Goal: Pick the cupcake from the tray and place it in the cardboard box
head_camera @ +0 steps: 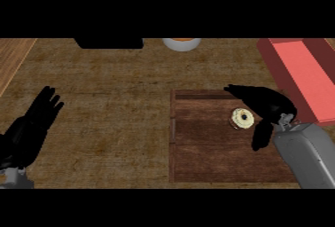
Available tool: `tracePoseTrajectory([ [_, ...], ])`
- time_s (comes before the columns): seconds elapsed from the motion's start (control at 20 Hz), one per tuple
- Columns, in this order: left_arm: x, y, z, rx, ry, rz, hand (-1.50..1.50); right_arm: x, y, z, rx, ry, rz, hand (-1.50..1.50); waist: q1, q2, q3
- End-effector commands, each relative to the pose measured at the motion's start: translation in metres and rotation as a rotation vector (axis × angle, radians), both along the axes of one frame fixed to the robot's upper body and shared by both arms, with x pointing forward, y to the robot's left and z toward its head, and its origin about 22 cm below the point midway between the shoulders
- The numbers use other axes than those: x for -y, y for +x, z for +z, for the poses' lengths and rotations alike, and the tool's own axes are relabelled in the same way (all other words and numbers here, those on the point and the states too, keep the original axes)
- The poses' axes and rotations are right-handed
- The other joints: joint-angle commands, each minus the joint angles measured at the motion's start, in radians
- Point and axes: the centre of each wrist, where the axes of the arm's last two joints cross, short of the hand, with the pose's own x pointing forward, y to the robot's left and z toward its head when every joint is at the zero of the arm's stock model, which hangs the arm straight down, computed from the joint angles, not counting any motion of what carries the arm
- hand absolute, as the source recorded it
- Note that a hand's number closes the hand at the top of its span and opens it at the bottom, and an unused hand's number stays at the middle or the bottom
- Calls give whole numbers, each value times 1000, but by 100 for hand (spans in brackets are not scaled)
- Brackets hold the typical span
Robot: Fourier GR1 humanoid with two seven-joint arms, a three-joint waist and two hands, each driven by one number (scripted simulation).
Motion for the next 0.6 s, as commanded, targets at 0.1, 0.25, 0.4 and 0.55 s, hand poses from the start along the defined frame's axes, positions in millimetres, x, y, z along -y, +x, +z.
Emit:
tracePoseTrajectory([
  [0.1, -17, 15, 10, 19, 7, -1, 0, -6, -6, -17, -33, -34, 4, -150, -3, 0, 0],
  [0.25, 3, 8, 12, 3, -7, 6, 0, 2, 11, -17, -48, -43, 10, -150, 0, 0, 0],
  [0.4, -13, -11, 12, 6, 14, 14, 0, -1, -4, -11, -50, -46, 8, -150, -1, -1, 0],
  [0.55, -3, -2, 11, 14, -9, 4, 0, 14, -5, -24, -45, -61, -8, -150, -2, -1, 0],
])
